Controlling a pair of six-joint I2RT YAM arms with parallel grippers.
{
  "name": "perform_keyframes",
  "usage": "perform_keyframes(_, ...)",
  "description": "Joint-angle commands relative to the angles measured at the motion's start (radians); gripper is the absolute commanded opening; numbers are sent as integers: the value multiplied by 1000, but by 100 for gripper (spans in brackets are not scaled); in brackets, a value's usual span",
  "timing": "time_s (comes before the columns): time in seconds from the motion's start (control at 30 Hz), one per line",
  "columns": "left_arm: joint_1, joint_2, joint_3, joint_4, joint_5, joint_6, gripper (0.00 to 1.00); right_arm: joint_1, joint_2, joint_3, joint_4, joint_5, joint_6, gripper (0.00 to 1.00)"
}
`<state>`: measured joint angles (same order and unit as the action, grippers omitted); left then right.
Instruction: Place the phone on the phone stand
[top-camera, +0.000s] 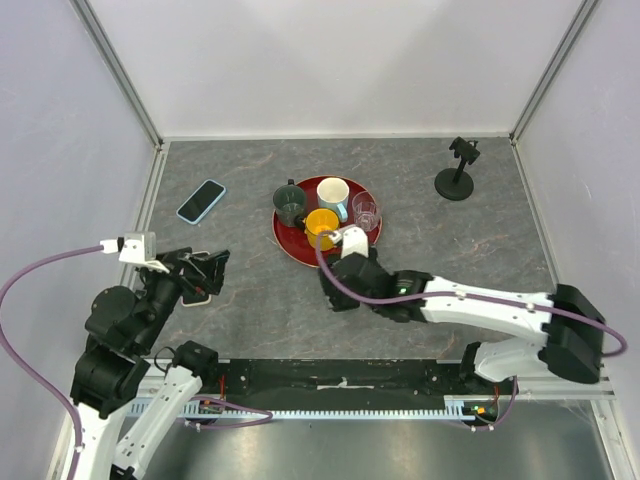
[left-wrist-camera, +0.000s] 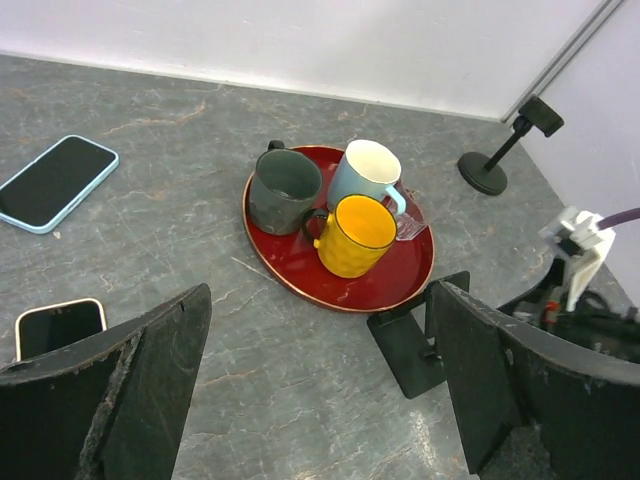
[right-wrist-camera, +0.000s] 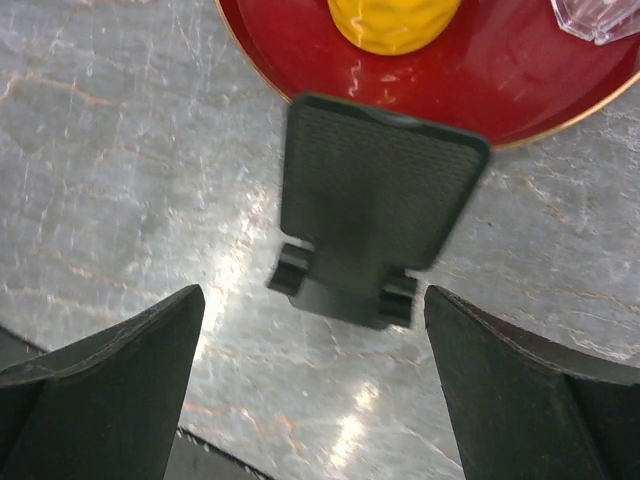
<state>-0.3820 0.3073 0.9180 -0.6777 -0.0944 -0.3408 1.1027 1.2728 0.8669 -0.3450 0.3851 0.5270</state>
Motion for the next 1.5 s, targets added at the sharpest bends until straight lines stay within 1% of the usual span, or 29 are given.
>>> perform_keyframes(0.0,-1,-8,-27,27,59,-47,97,103,147,127,15,369,168,98)
perform_keyframes(0.03,-1,-7,-31,26,68,-56,96,121,172,170,-17,395,189,98)
perform_keyframes(0.1,-1,-10,-44,18,87,-64,95,140,230,205,-43,454,205,98)
perform_keyframes(0.17,-1,-17,-53,9,90,-72,95,141,253,227,-60,466,217,98)
perform_keyframes(0.3,-1,-39,-57,-6,90,-78,94,141,229,231,-97,482,205,98)
perform_keyframes(0.4,-1,-56,-54,-22,90,-76,94,134,178,199,-101,489,176,98)
perform_keyframes(0.47,-1,-66,-59,-25,88,-75,94,117,152,189,-98,454,150,98)
perform_keyframes(0.6,-3,-70,-68,-22,90,-81,94,85,143,181,-26,368,68,98)
perform_keyframes(0.67,-1,-65,-64,-23,102,-81,94,77,157,188,-28,360,82,98)
perform_keyframes(0.8,-1,-63,-51,-31,133,-99,94,19,175,190,-22,314,107,98)
perform_keyframes(1.07,-1,-79,-61,-29,142,-116,94,-10,247,218,0,299,85,98)
perform_keyframes(1.27,-1,-73,-56,-29,151,-124,94,-21,286,210,3,330,162,98)
perform_keyframes(1.33,-1,-74,-57,-31,151,-124,94,-23,293,210,3,351,203,97)
perform_keyframes(1.47,-1,-73,-57,-31,153,-124,93,-18,321,215,12,344,237,88)
